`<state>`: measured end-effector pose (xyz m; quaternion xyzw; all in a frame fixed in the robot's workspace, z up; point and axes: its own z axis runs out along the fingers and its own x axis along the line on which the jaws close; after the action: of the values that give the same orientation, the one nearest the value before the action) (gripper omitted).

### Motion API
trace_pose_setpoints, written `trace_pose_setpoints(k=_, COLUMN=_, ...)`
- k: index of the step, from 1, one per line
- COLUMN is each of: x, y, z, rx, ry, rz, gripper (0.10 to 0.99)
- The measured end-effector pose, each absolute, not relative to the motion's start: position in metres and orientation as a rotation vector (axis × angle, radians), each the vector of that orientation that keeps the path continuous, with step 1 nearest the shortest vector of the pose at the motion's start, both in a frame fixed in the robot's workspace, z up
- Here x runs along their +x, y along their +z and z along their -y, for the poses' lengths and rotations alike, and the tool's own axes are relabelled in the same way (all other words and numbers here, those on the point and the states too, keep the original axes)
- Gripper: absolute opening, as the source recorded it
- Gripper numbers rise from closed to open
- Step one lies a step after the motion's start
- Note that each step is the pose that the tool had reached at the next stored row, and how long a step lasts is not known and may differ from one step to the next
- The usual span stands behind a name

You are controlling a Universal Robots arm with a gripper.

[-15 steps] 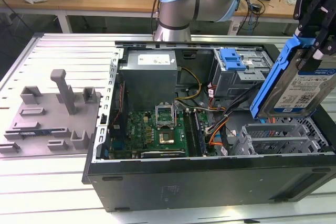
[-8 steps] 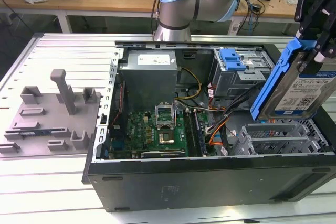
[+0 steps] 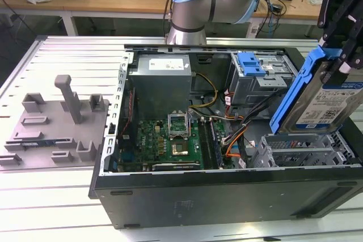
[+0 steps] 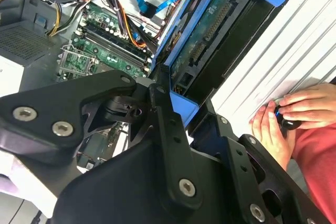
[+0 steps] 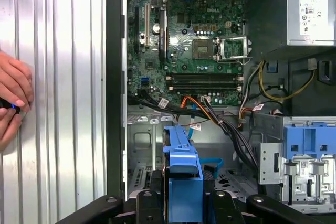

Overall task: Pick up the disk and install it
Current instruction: 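Insert the disk into the insertion slot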

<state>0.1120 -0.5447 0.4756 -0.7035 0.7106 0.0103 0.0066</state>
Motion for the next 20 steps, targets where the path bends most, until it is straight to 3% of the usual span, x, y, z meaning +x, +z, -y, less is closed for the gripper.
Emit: trace_pose_setpoints(k=20, x=0.111, y=0.464, z=0.550, rx=-2.206, ry=0.028, rz=-2.214, gripper=0.369)
